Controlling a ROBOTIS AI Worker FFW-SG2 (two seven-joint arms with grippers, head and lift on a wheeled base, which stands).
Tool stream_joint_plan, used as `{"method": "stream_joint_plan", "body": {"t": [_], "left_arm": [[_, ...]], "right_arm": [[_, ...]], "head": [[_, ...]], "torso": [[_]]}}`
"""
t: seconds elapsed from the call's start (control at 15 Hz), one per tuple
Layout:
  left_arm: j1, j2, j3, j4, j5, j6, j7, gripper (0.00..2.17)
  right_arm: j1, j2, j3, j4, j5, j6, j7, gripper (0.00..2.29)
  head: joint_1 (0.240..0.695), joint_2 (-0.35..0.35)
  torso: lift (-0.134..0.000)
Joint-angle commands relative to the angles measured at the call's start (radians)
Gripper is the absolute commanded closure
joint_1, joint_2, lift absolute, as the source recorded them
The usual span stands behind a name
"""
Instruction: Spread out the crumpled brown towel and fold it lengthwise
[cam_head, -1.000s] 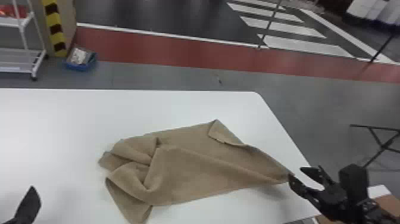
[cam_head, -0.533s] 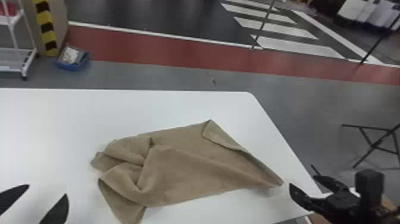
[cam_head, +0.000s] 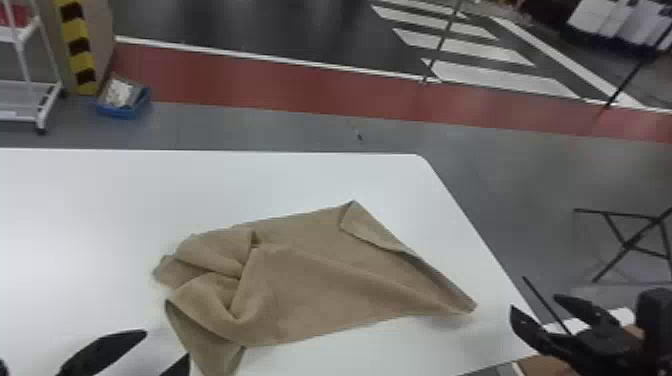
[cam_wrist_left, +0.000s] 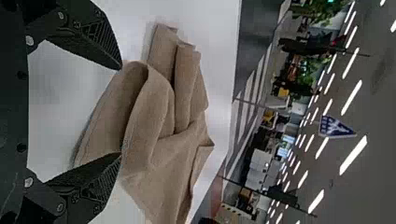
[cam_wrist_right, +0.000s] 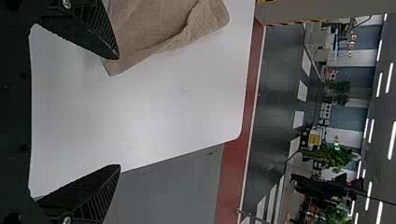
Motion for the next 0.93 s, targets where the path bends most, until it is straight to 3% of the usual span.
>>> {"method": "stream_joint_plan", "body": {"t": [0.0,0.4,0.67,0.87], "left_arm": [[-0.001,0.006,-0.053,-0.015,-0.052,0.053,-0.008,0.27],[-0.016,0.009,-0.144,-0.012,-0.161,0.09,0.079,0.27],[-0.02,0.01,-0.187,-0.014,-0.169,0.136,0.087,0.27],[-0.03,0.015,-0.231,-0.002,-0.184,0.142,0.144,0.36]], "right_arm": [[-0.002,0.001,-0.001,0.001,0.0,-0.001,-0.002,0.06],[-0.003,0.001,-0.01,0.015,-0.016,-0.004,-0.002,0.06],[-0.011,0.001,-0.024,0.026,-0.019,-0.004,-0.002,0.06],[-0.014,0.001,-0.024,0.035,-0.019,-0.007,-0.002,0.06]], "head": [[0.695,-0.35],[0.695,-0.35],[0.695,-0.35],[0.695,-0.35]], "torso": [[-0.125],[-0.125],[-0.125],[-0.125]]}}
